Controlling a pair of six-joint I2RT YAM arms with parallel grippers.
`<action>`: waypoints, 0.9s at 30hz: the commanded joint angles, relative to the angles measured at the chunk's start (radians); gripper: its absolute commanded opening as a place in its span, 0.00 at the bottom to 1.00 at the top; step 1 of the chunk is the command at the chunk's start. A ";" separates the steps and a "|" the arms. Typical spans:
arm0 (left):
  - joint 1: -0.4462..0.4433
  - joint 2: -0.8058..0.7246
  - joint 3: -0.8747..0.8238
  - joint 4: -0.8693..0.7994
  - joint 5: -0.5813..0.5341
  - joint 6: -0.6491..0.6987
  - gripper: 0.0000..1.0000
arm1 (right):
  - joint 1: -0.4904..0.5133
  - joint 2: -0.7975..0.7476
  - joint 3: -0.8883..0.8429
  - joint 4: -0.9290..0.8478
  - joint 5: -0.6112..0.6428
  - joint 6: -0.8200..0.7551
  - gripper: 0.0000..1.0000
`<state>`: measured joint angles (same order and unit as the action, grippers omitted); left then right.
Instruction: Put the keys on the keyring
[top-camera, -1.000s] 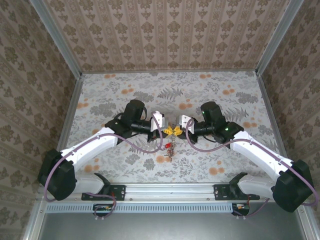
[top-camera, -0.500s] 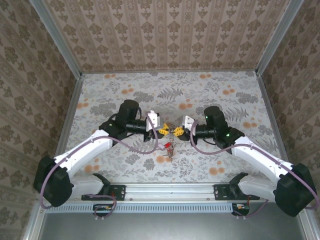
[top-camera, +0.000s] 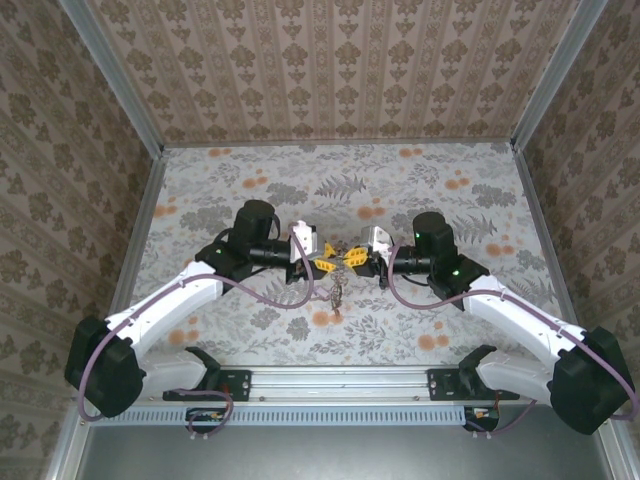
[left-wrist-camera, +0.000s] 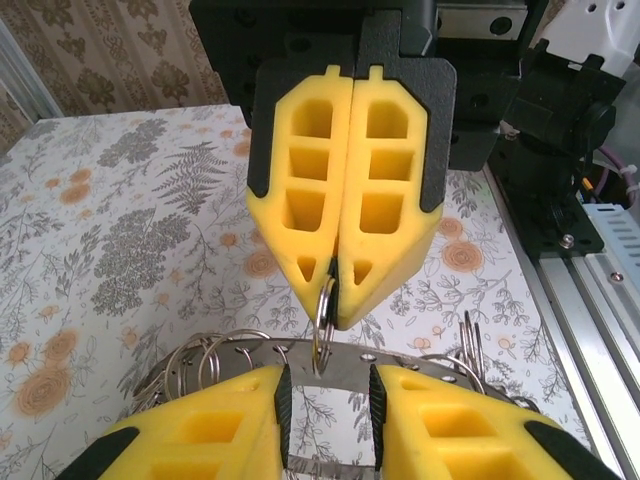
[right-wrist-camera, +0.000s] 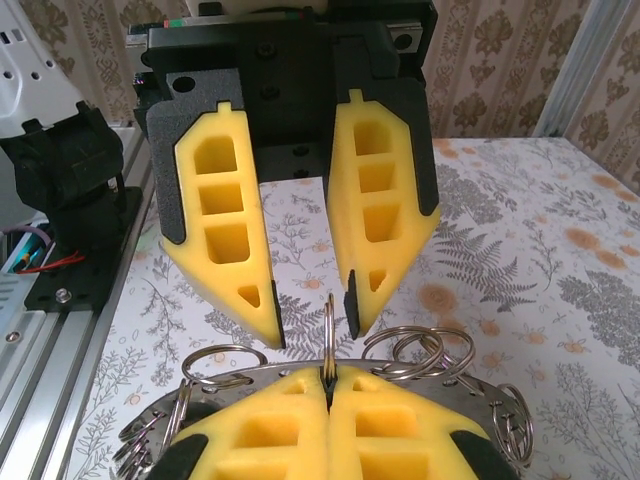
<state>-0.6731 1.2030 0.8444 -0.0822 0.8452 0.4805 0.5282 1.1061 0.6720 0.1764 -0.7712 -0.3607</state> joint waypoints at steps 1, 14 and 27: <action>0.005 0.010 -0.001 0.055 0.032 -0.042 0.29 | -0.002 -0.017 0.000 0.058 -0.046 0.018 0.00; 0.004 0.046 0.003 0.103 0.084 -0.069 0.07 | -0.002 -0.018 -0.005 0.085 -0.043 0.025 0.00; -0.022 0.006 0.136 -0.279 -0.179 0.163 0.00 | 0.016 -0.082 0.006 -0.152 0.067 -0.191 0.33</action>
<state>-0.6785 1.2419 0.8948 -0.2012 0.7780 0.5266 0.5362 1.0615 0.6704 0.0891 -0.7399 -0.4759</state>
